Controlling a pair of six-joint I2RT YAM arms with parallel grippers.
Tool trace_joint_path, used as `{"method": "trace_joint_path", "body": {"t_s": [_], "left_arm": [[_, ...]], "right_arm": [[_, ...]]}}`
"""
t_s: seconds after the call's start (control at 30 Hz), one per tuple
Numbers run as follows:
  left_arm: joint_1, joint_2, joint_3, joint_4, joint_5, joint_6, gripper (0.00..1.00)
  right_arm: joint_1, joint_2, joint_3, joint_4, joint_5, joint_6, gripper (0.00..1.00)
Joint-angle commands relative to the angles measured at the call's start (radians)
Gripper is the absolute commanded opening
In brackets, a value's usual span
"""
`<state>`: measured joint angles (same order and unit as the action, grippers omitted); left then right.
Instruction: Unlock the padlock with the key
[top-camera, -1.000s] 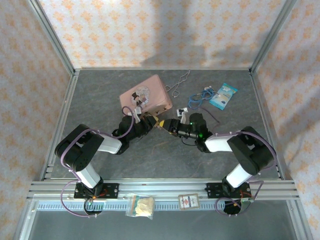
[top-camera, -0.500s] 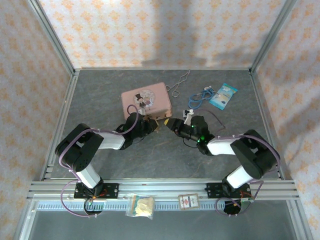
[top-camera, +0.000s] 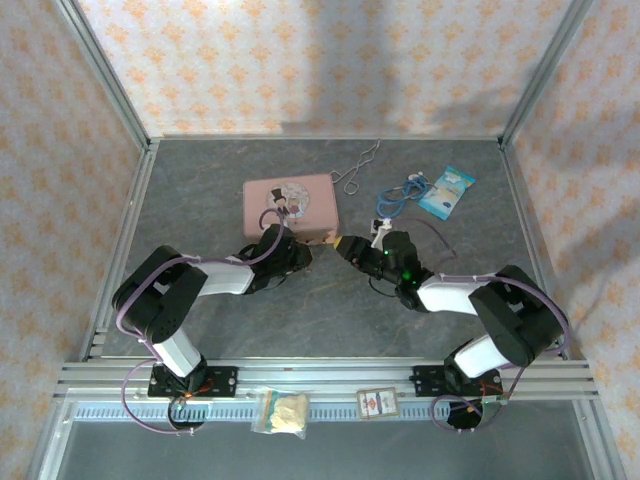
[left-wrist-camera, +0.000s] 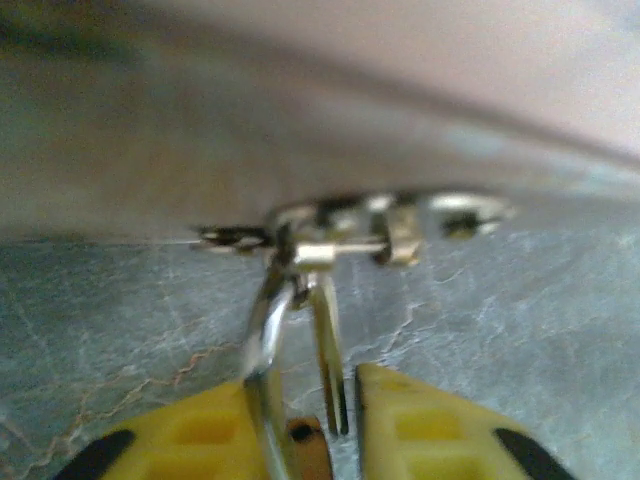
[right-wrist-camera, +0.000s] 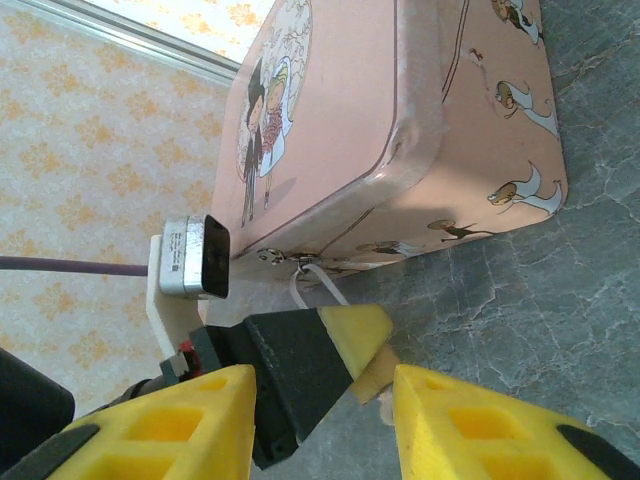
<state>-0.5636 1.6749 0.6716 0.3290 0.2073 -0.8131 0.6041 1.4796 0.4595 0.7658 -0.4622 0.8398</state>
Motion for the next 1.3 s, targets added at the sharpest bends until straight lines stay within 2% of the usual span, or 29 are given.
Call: {"method": "trace_joint_path", "body": {"t_s": [0.0,0.23,0.33,0.6,0.73,0.83,0.97,1.1,1.27], "left_arm": [[-0.008,0.022,0.009,-0.052,-0.053,0.016,0.32],[-0.015,0.017,0.006,-0.035,-0.074,-0.015,0.37],[-0.016,0.007,0.006,-0.033,-0.077,-0.033,0.42],[-0.015,-0.166,-0.020,-0.116,-0.182,-0.048,0.74],[-0.004,-0.242,-0.034,-0.139,-0.202,-0.052,0.76],[0.021,-0.285,-0.062,-0.124,-0.196,-0.070,0.77],[0.103,-0.362,-0.143,-0.035,-0.141,-0.116,0.77],[0.207,-0.439,-0.219,0.031,-0.096,-0.139,0.77],[0.281,-0.489,-0.252,0.046,-0.080,-0.129,0.77]], "right_arm": [[0.004,-0.017,-0.018,0.003,0.031,-0.019,0.40],[0.004,-0.025,-0.028,0.007,0.035,-0.022,0.40],[0.005,-0.025,-0.030,0.007,0.033,-0.025,0.40],[0.003,-0.036,-0.020,-0.018,0.031,-0.066,0.40],[0.016,-0.034,0.018,-0.082,0.033,-0.122,0.40],[0.060,-0.024,0.091,-0.207,0.077,-0.218,0.40],[0.153,0.037,0.267,-0.470,0.172,-0.395,0.40],[0.240,0.181,0.488,-0.726,0.272,-0.534,0.41],[0.321,0.359,0.711,-0.942,0.443,-0.600,0.47]]}}
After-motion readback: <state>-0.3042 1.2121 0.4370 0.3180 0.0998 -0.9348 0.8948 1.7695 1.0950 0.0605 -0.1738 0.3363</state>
